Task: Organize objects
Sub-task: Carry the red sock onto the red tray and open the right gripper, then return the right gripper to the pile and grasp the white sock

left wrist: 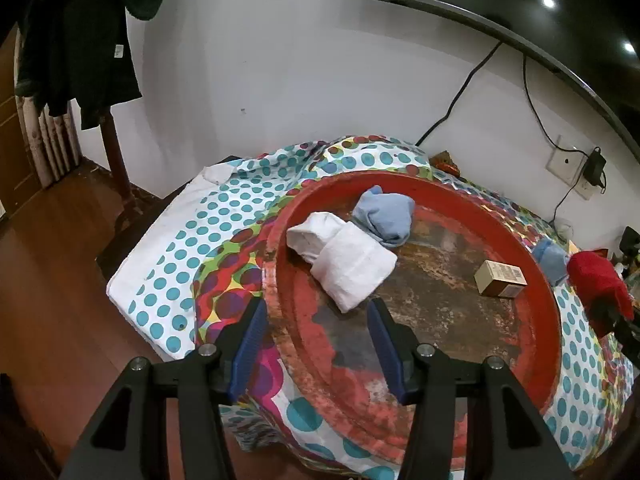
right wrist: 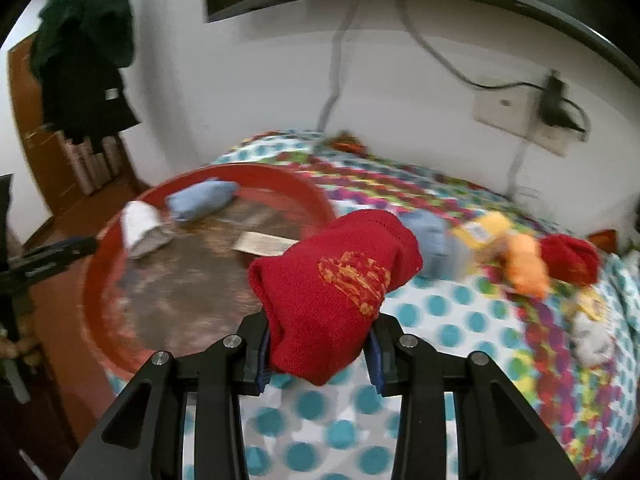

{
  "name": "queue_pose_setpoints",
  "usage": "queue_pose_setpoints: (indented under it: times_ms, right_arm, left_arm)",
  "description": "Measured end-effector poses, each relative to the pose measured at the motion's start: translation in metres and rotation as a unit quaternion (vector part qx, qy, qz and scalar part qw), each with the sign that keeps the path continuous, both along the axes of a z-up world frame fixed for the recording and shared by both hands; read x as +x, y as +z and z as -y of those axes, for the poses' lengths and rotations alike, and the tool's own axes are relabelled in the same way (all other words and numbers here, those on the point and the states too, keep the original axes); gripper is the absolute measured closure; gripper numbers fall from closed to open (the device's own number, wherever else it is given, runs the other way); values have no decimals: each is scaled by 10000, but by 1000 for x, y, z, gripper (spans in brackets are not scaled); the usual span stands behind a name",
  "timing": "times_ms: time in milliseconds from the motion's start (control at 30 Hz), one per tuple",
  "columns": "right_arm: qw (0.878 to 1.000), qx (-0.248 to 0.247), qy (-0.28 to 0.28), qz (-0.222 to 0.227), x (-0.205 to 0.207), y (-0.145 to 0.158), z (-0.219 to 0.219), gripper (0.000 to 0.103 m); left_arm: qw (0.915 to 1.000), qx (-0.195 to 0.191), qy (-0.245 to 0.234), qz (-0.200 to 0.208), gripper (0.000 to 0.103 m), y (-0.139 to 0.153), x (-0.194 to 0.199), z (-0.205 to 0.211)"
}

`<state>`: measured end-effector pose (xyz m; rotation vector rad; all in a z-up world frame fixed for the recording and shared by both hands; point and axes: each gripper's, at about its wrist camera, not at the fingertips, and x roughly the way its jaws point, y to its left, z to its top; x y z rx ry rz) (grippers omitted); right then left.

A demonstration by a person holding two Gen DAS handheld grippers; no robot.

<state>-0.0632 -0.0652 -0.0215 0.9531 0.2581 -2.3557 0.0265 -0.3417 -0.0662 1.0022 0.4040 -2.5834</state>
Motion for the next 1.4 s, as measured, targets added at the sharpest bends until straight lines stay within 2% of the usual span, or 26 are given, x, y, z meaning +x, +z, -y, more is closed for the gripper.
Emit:
queue_pose_setpoints:
  times_ms: [433,667,833,900,967,1000,1233,1400]
  right_arm:
    - [9973,228,638,294,3,-29,75,68]
    - [9958,421,652,495,-8,-49,95,67]
    - [9953,497,627,553,-9,-54,92,62]
    - [9958,446,624,507,-8,-52,88,54]
    - [9964,335,600,488,-6,-48,82,39]
    - [9967,292,597,459,-5,-46,79,38]
    - [9987,21,429,279,3,-27,48,35]
    - [9999,-99,-14,76,-1,-16,3,32]
  left_arm:
    - [9999,123,64,15,49,-2,1,7]
    - [9997,224,49,17,49,-3,1,8]
    - [9998,188,54,61,49,-4,-1,7]
    - [9998,199,52,73,50,-4,-2,7]
    - [9998,199,58,57,50,-4,-1,7]
    - [9998,191,66,44,50,-3,-1,7]
    - [9999,120,16,78,50,-4,-1,2]
    - [10000,20,-30,89,49,-3,-2,-2]
